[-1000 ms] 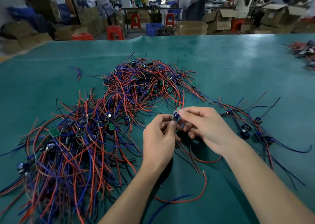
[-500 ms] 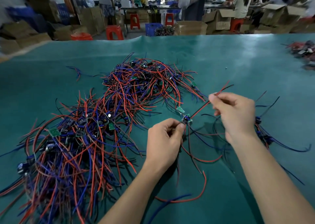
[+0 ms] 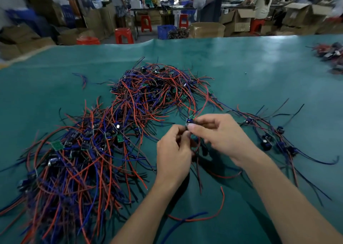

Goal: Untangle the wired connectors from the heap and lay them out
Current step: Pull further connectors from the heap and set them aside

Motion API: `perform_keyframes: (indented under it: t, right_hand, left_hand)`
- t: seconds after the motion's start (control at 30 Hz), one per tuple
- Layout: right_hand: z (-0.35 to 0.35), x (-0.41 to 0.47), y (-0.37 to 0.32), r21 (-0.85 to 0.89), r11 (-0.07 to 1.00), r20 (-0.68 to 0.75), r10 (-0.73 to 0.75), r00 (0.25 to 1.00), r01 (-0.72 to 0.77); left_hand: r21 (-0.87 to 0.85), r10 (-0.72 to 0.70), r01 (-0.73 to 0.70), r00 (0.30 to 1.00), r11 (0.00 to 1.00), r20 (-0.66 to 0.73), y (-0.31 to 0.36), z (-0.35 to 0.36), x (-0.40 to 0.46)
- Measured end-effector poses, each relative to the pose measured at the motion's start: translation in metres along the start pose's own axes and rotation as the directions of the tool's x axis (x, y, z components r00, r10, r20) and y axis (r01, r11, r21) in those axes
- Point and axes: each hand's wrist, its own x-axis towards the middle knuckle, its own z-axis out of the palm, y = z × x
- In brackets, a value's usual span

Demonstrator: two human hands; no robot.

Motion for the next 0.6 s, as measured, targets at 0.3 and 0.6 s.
perform_keyframes:
  t: [0.3, 0.6]
  right_hand:
    - [-0.02, 0.006, -0.002, 0.059, 0.983, -0.393, -0.136, 0.909, 0.173]
    - [-0.012, 0.001, -0.103, 0.261, 0.882, -0.406, -0.269, 0.873, 0.393]
  left_hand:
    - [-0.016, 0.003, -0.001, 0.991, 1.0, 0.136, -0.001, 0.003, 0.001]
    - [0.036, 0.026, -0.03, 0.995, 0.999, 0.093, 0.004, 0.001, -0.002]
